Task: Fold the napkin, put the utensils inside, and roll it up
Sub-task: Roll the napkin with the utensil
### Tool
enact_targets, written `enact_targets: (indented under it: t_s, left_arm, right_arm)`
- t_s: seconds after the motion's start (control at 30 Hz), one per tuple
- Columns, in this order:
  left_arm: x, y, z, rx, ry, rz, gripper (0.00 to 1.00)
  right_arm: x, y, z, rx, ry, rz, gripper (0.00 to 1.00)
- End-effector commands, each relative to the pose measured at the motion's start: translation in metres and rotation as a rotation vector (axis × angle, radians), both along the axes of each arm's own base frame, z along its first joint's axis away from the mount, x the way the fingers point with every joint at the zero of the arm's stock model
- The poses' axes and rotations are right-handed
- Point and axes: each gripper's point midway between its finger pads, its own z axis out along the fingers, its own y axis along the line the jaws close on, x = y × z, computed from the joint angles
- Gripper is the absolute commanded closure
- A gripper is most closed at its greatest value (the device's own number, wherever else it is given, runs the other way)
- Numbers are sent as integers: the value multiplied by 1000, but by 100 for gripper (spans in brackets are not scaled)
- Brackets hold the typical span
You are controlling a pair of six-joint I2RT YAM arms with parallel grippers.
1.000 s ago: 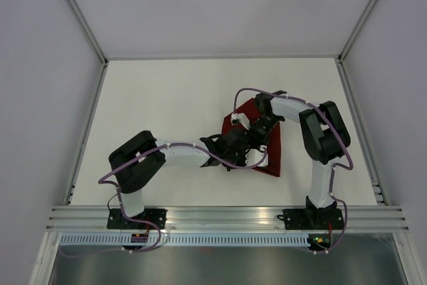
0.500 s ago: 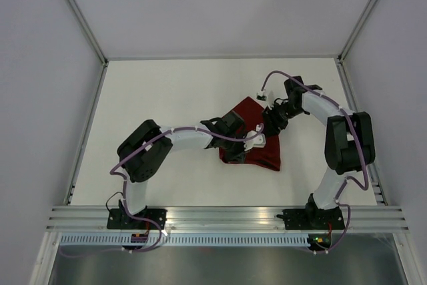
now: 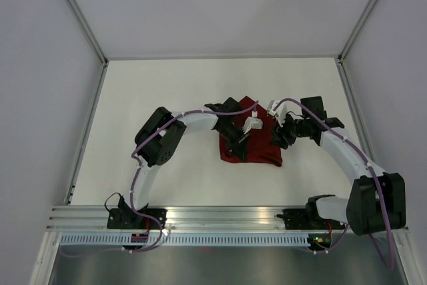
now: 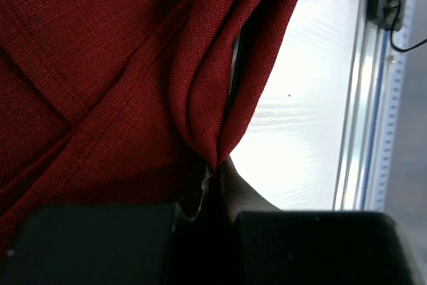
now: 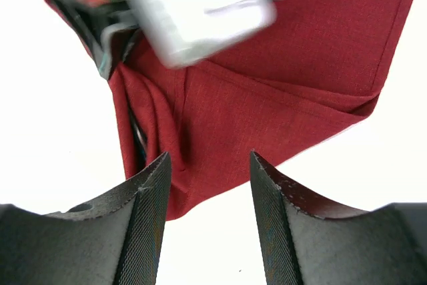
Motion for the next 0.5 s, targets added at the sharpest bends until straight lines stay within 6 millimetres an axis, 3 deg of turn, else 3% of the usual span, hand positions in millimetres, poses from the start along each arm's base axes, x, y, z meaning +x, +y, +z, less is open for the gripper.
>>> enact_targets:
  t_s: [0.0,0.1,0.13,0.2,0.23,0.47]
  left_arm:
    - [-17,9,-23,95,169,18,98]
    - [-19,8,-24,105,236,25,98]
    - [-18,8,-24,107,244,32,98]
    - [-18,9,-27,111,266,37,98]
    - [-18,10,-28,111,276,42,98]
    - [-20,16,-37,115,345,61,98]
  right_arm:
    - [2,13,11,-11,-180,75,43]
    - [-11,28,3,-69,-260,114,43]
    - [-27,42,-4,-80,-269,174,43]
    - [-29,50,-8,-112,-318,190,42]
    - [-42,59,-18,-121,-317,237,43]
    - [-51,65,-42,-194,-412,305,42]
